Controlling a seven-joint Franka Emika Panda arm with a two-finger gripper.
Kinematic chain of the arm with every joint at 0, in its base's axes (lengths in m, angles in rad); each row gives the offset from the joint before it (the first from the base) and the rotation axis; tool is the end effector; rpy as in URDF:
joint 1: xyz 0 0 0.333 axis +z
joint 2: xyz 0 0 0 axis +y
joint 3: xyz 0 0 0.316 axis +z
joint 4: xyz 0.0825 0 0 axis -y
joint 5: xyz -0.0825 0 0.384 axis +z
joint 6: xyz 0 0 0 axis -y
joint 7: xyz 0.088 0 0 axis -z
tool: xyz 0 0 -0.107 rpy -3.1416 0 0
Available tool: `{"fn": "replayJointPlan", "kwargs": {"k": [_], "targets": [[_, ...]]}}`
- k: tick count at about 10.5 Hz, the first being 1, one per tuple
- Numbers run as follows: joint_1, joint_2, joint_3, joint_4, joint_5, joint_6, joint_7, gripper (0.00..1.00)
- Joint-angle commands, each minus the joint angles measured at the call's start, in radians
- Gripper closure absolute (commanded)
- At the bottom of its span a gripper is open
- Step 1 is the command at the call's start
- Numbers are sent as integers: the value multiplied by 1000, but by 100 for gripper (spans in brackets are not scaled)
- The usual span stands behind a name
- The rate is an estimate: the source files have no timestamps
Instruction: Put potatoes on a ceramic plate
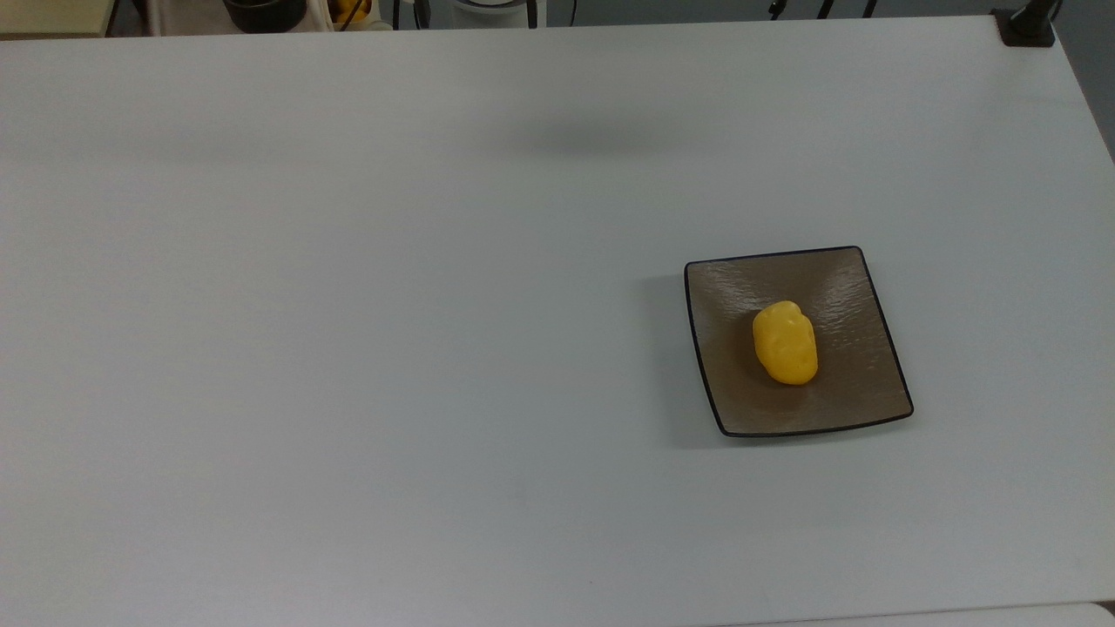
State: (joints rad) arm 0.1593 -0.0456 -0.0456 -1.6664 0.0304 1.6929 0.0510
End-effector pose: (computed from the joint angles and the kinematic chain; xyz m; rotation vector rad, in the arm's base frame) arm 0.5473 0.0649 0.6153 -3.1002 -0.0931 -0.1073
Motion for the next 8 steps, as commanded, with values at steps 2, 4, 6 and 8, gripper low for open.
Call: {"fn": "replayJointPlan", "kwargs": {"k": [2, 4, 6, 8], "targets": [[-18, -2, 13, -27, 3, 34, -82, 0], [-14, 6, 13, -24, 2, 33, -82, 0], [-15, 18, 13, -16, 2, 31, -82, 0], [-12, 29, 13, -16, 2, 31, -80, 0]]}}
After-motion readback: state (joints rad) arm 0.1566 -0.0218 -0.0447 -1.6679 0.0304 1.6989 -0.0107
